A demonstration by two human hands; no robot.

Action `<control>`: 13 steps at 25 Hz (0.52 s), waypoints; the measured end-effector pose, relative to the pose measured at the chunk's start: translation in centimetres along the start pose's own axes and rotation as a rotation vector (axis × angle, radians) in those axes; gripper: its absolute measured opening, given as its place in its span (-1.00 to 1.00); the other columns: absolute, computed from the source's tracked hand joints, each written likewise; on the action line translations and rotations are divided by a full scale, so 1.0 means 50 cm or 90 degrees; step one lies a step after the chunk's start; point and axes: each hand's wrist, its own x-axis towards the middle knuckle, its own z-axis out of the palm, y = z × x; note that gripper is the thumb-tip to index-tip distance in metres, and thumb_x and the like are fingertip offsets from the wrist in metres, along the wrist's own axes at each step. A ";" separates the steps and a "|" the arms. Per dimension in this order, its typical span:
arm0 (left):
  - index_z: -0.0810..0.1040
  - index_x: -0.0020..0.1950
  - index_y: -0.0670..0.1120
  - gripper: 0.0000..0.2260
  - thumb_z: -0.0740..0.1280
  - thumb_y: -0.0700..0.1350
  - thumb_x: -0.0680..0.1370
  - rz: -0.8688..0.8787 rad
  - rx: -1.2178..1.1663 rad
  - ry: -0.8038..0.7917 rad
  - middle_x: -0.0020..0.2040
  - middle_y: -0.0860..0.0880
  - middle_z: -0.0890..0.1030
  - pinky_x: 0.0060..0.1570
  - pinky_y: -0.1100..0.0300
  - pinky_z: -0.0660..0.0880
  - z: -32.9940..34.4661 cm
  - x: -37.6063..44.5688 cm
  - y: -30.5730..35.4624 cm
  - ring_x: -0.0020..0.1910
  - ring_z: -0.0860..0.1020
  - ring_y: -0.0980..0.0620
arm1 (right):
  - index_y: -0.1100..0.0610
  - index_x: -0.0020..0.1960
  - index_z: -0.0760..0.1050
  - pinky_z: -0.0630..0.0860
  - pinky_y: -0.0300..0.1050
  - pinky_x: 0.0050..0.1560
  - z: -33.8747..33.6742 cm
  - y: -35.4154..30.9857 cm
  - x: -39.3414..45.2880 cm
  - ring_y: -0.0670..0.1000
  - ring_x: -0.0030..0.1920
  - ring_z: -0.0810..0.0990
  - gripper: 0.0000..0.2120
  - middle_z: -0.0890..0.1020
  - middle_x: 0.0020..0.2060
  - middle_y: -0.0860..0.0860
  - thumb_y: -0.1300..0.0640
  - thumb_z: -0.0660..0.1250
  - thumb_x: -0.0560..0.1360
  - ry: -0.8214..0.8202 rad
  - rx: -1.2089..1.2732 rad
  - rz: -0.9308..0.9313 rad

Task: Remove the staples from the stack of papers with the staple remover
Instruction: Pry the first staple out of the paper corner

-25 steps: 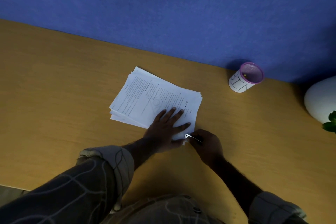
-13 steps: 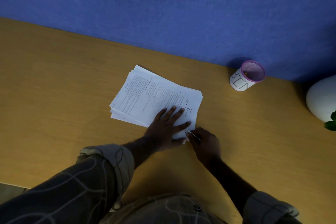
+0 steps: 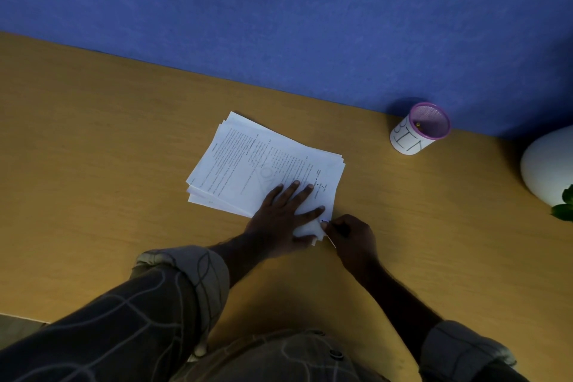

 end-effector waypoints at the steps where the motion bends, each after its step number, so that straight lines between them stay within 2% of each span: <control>1: 0.26 0.55 0.16 -0.40 0.13 0.35 0.55 0.001 0.000 0.001 0.63 -0.10 0.14 0.52 -0.24 0.09 0.001 0.000 -0.001 0.59 0.10 -0.22 | -0.05 -0.19 0.54 0.57 -0.11 -0.32 -0.001 0.003 -0.002 -0.08 -0.32 0.61 -0.82 0.64 -0.31 -0.06 -0.13 0.39 0.48 -0.004 0.008 0.002; 5: 0.24 0.56 0.17 -0.39 0.12 0.36 0.55 0.000 0.004 -0.002 0.63 -0.10 0.13 0.52 -0.23 0.07 0.007 0.001 -0.001 0.60 0.09 -0.21 | -0.08 -0.17 0.57 0.57 -0.18 -0.32 0.000 0.007 -0.016 -0.15 -0.30 0.60 -0.86 0.65 -0.29 -0.10 -0.12 0.42 0.46 0.007 0.004 -0.028; 8: 0.21 0.57 0.18 -0.39 0.10 0.37 0.55 0.003 0.007 -0.004 0.64 -0.09 0.09 0.53 -0.23 0.03 0.012 0.000 -0.005 0.60 0.05 -0.20 | -0.12 -0.08 0.57 0.57 -0.20 -0.22 -0.003 0.010 -0.023 -0.18 -0.21 0.61 -0.95 0.65 -0.21 -0.15 -0.06 0.40 0.49 -0.007 0.002 -0.066; 11: 0.18 0.57 0.18 -0.38 0.10 0.37 0.55 0.002 0.012 -0.009 0.64 -0.10 0.07 0.53 -0.23 0.01 0.015 0.001 -0.006 0.61 0.03 -0.21 | -0.03 0.08 0.55 0.52 -0.23 -0.10 -0.008 0.018 -0.026 -0.15 -0.10 0.57 -0.86 0.61 -0.06 -0.15 0.05 0.36 0.53 -0.020 -0.110 -0.145; 13: 0.16 0.58 0.18 -0.38 0.09 0.37 0.56 0.005 0.015 -0.006 0.64 -0.10 0.07 0.53 -0.24 0.02 0.017 0.000 -0.006 0.61 0.03 -0.21 | 0.02 0.10 0.54 0.51 -0.18 -0.06 -0.010 0.017 -0.022 -0.11 -0.09 0.53 -0.85 0.60 -0.05 -0.09 0.09 0.35 0.53 -0.008 -0.175 -0.207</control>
